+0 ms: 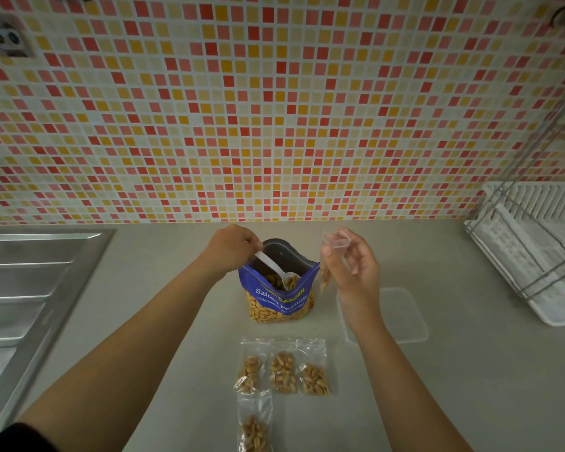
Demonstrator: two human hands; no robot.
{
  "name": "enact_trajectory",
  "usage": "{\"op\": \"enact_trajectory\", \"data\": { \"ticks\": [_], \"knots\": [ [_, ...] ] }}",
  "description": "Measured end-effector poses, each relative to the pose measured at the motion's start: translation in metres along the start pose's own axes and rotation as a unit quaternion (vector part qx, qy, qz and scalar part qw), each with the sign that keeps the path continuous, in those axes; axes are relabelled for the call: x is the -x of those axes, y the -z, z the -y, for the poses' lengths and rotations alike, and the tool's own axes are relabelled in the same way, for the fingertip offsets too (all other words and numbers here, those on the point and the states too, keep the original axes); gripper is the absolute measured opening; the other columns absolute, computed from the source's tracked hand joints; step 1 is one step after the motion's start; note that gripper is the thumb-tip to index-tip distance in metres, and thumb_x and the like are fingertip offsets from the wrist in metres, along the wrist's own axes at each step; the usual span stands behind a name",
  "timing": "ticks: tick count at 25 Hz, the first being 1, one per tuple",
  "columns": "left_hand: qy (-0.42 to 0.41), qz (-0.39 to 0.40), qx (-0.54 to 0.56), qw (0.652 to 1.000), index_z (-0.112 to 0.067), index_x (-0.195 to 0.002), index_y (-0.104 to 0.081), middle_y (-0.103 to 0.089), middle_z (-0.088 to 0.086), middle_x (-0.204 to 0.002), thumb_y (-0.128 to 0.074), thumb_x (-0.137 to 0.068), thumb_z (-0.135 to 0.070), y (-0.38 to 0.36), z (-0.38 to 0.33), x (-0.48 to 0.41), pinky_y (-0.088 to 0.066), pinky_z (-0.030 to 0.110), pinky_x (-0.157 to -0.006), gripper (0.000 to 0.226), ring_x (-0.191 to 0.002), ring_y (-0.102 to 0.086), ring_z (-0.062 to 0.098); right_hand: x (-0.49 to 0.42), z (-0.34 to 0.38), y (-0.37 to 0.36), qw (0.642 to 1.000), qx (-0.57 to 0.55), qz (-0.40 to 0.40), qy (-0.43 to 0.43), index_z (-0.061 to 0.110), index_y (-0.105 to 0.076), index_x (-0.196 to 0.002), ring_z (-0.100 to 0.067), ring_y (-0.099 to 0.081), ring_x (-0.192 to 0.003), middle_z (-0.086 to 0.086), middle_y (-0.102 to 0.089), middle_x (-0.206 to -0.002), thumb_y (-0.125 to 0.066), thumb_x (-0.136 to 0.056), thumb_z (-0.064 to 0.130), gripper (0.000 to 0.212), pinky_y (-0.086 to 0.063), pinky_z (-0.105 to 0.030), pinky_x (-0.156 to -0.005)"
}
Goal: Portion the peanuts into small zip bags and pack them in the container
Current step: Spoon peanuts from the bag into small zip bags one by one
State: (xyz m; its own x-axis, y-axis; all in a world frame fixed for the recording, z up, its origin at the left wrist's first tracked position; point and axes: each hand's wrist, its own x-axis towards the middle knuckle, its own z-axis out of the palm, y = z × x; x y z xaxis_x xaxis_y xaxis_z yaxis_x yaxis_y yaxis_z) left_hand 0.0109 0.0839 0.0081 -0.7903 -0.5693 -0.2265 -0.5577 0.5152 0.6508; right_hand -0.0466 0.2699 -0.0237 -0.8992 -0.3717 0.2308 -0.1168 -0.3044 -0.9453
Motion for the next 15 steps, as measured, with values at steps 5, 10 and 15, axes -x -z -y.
{"op": "enact_trajectory", "data": {
  "ticks": [5, 10, 15],
  "knots": [
    [0.043, -0.007, 0.065, 0.997, 0.002, -0.104, -0.066, -0.060, 0.007, -0.095, -0.047, -0.093, -0.008, 0.012, 0.011, 0.002, -0.038, 0.026, -0.078, 0.024, -0.088, -0.051, 0.015, 0.002, -0.003, -0.007, 0.998, 0.052, -0.013, -0.012, 0.032, -0.059, -0.101, -0.011, -0.064, -0.090, 0.002, -0.067, -0.103, -0.074, -0.063, 0.044, 0.043, -0.052, -0.021, -0.071],
    [0.086, 0.006, 0.078, 0.993, -0.002, -0.112, -0.062, -0.054, 0.007, -0.102, -0.044, -0.095, -0.011, 0.034, 0.014, 0.007, -0.034, 0.027, -0.072, 0.026, -0.084, -0.045, 0.016, 0.007, -0.004, -0.017, 0.996, 0.078, -0.036, 0.007, 0.035, -0.059, -0.100, -0.006, -0.064, -0.094, 0.007, -0.066, -0.101, -0.074, -0.061, 0.048, 0.044, -0.051, -0.016, -0.072],
    [0.092, -0.015, 0.085, 0.992, -0.014, -0.102, -0.062, -0.056, 0.001, -0.110, -0.049, -0.094, -0.019, 0.076, 0.003, 0.004, -0.035, 0.038, -0.085, 0.016, -0.106, -0.045, 0.021, 0.011, -0.004, -0.027, 0.991, 0.128, -0.035, 0.016, 0.039, -0.057, -0.097, -0.001, -0.062, -0.090, 0.011, -0.065, -0.102, -0.080, -0.067, 0.038, 0.038, -0.049, -0.010, -0.068]
  ]
}}
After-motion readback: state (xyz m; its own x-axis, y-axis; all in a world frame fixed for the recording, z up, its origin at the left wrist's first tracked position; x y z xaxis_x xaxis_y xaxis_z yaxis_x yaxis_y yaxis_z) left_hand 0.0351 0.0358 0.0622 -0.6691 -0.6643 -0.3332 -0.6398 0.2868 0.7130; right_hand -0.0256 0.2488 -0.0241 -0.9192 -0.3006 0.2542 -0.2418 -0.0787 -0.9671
